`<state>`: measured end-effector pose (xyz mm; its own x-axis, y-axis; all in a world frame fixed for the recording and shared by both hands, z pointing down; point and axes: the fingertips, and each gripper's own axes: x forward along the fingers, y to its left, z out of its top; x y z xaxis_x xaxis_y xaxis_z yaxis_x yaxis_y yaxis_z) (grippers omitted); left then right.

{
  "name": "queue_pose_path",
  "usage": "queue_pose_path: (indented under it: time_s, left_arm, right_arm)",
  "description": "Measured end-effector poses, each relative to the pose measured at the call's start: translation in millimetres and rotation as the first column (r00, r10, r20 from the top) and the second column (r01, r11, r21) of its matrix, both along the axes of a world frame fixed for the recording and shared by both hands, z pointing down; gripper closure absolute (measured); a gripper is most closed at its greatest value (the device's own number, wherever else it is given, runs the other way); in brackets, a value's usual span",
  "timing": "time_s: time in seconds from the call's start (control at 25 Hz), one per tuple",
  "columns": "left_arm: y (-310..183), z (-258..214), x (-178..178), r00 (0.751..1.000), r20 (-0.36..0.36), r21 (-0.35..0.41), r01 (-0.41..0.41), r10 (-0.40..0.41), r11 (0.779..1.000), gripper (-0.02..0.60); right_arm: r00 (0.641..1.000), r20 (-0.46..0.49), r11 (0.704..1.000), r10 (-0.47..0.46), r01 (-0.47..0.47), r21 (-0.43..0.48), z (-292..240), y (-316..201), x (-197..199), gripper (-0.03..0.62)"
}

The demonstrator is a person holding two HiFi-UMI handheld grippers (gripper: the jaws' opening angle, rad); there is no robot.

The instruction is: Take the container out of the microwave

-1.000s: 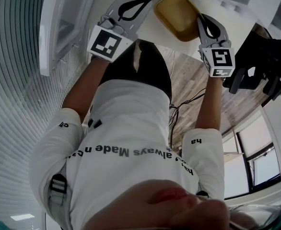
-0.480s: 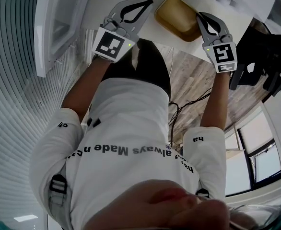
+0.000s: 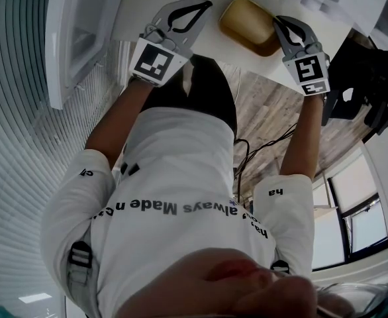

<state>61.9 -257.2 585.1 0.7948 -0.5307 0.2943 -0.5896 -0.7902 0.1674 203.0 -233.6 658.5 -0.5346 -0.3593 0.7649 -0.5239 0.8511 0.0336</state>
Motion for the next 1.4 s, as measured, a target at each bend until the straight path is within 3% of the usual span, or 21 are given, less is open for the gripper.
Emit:
queue_pose_path:
  time_s: [0.44, 0.72, 1.04, 1.4]
  left_arm:
    - [-2.1, 9.7, 0.8, 0.999, 0.036, -0.002, -0.021, 0.021, 1.0, 0.578]
    - [-1.4, 6.5, -0.3, 0.998, 0.049, -0.002, -0.024, 0.024, 1.0, 0.578]
    - [-3.0, -30.3, -1.9, 1.0, 0.025, 0.025, -0.008, 0.008, 1.0, 0.578]
    - [2.9, -115.8, -3.8, 1.0, -0.012, 0.063, -0.008, 0.009, 0.998, 0.578]
  right_arm:
    - [0.996, -0.081, 0.999, -0.047, 0.048, 0.009, 19.8, -6.1, 6.6, 0.557]
    - [0.997, -0.075, 0.999, 0.028, -0.026, 0.039, 19.6, -13.3, 15.3, 0.516]
    - [0.988, -0.028, 0.978, 0.151, -0.146, 0.149, -40.0, -25.1, 15.0, 0.522]
    - [0.937, 0.148, 0.905, 0.318, -0.346, 0.247, -159.8, -12.9, 1.7, 0.54]
